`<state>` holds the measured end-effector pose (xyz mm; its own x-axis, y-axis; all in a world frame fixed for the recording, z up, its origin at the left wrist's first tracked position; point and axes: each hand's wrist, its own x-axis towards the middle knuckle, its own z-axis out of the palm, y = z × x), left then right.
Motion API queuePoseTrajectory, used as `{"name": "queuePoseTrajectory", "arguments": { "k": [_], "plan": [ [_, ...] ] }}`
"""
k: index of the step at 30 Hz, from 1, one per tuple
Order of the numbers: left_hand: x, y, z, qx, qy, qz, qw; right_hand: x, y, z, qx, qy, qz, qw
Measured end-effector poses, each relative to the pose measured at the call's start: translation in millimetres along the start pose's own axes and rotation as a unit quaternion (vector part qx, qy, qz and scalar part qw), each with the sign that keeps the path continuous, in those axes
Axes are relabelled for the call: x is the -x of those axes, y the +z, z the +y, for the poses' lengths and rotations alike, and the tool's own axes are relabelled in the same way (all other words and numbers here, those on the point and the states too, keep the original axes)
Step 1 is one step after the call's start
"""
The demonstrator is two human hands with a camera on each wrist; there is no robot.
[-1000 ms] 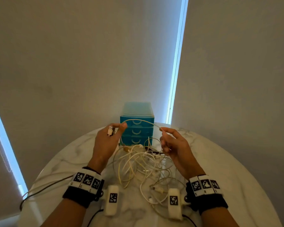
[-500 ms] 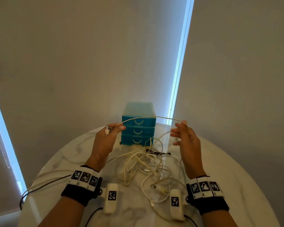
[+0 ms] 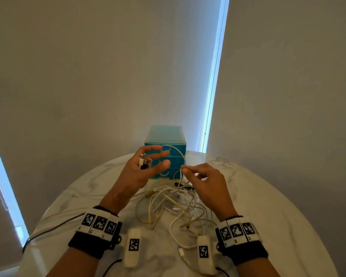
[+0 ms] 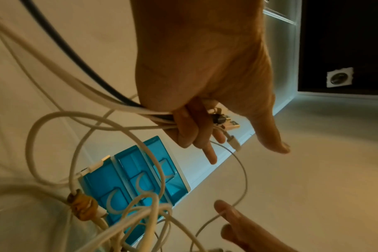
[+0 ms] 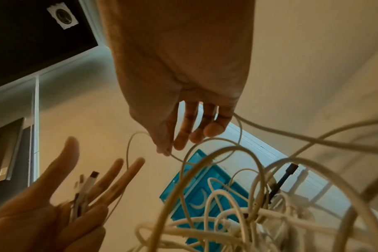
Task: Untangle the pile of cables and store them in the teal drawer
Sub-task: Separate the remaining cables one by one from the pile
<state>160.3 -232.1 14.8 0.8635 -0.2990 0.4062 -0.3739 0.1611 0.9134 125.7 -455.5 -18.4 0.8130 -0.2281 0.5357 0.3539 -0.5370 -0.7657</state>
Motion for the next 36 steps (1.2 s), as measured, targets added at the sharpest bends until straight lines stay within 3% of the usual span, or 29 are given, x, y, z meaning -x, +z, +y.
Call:
{"name": "queuePoseTrajectory", "arguments": {
  "k": [4, 6, 10, 13, 16, 18, 22, 26, 32, 34, 36],
  "plan": [
    [-1, 10, -4, -0.103, 0.022, -0.036, 0.994, 1, 11, -3, 0.057, -0.010, -0.055, 0.997],
    [-4, 10, -7, -0.147, 0.029, -0.008, 0.989, 2, 14, -5, 0.065, -0.020, -0.076, 0.995],
    [-6, 8, -8, -0.108, 0.047, 0.079, 0.990, 3, 13, 0, 0.092, -0.017, -0.096, 0.991],
    [-9, -1, -5, -0.049, 0.071, 0.172, 0.981, 0, 7, 13, 0.163, 0.032, -0.027, 0.986],
    [-12, -14, -4, 0.001, 0.085, 0.254, 0.963, -4, -14, 26, 0.149, 0.112, 0.077, 0.979],
    [-13, -20, -4, 0.027, 0.076, 0.285, 0.955, -6, -28, 35, 0.135, 0.144, 0.099, 0.975],
    [-13, -19, -4, 0.047, 0.043, 0.283, 0.957, -4, -20, 23, 0.053, 0.100, 0.078, 0.991],
    [-12, -18, -5, 0.057, 0.063, 0.277, 0.957, -3, 8, 8, 0.072, 0.002, -0.043, 0.996],
    [-15, -31, -7, 0.074, 0.080, 0.327, 0.939, -3, -2, 41, 0.191, 0.105, -0.073, 0.973],
    [-17, -32, -12, 0.068, 0.074, 0.327, 0.940, -3, -7, 32, 0.173, 0.085, -0.046, 0.980],
    [-18, -29, -17, 0.047, 0.066, 0.301, 0.950, -6, -11, 17, 0.120, 0.038, 0.062, 0.990]
  ]
}}
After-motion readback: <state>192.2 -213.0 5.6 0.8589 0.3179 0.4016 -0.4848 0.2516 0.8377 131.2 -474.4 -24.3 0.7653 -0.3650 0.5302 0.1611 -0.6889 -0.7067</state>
